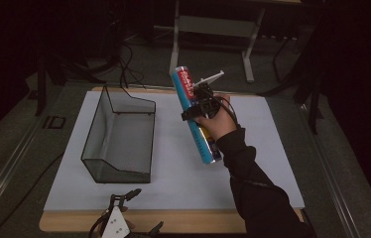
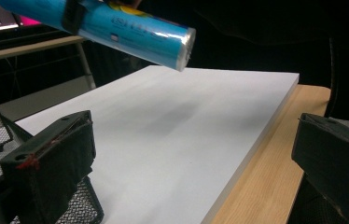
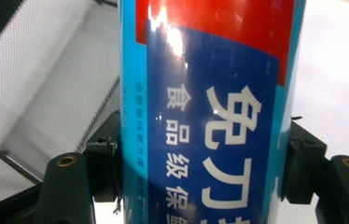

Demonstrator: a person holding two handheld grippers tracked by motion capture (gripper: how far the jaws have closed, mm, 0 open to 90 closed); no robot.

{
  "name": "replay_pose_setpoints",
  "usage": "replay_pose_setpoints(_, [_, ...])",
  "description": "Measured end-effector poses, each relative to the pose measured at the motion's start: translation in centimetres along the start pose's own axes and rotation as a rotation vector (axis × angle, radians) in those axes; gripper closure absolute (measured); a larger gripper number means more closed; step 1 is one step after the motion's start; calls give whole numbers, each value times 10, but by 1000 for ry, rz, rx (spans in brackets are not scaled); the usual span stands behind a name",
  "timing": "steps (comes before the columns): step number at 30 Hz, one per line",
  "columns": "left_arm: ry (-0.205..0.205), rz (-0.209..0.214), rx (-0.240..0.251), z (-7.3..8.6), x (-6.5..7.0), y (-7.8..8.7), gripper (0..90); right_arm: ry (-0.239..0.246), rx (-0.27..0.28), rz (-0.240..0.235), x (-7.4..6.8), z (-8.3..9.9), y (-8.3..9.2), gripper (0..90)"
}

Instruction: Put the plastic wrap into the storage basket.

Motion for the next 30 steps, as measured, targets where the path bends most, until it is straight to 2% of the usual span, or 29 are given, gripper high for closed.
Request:
replay_pose_setpoints(3, [-1, 0, 2, 0, 0, 0, 1, 21, 27, 3, -10, -7, 2, 317])
replay_pose_setpoints(7, [-1, 1, 3, 0, 0, 1, 1, 15, 77, -19, -21, -15, 6, 317])
replay_pose_setpoints(13, [1, 2, 5, -1, -1, 1, 1, 30, 110, -47, -44, -29, 5, 317])
replay_pose_setpoints(16, [-2, 1, 10, -2, 0, 2, 2, 39, 134, -53, -57, -36, 2, 317])
replay_pose_setpoints(23, [-16, 5, 1, -2, 1, 2, 1, 44, 196, -103, -87, -45, -8, 317])
replay_pose_setpoints(27, [-21, 4, 5, -2, 1, 3, 1, 36, 226, -113, -99, -46, -17, 317])
replay_pose_setpoints(30, [-21, 4, 5, -2, 1, 3, 2, 8, 252, -126, -104, -48, -25, 317])
Point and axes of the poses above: each handheld gripper's, and its own axes: y roughly backward along the jaws, z roughly out of its underside, x roughly to its right, the point moved 1 cm from there along -y, roughly forward along the jaws, and after that the axes turned 12 degrees about x, right-handed, at the moved point
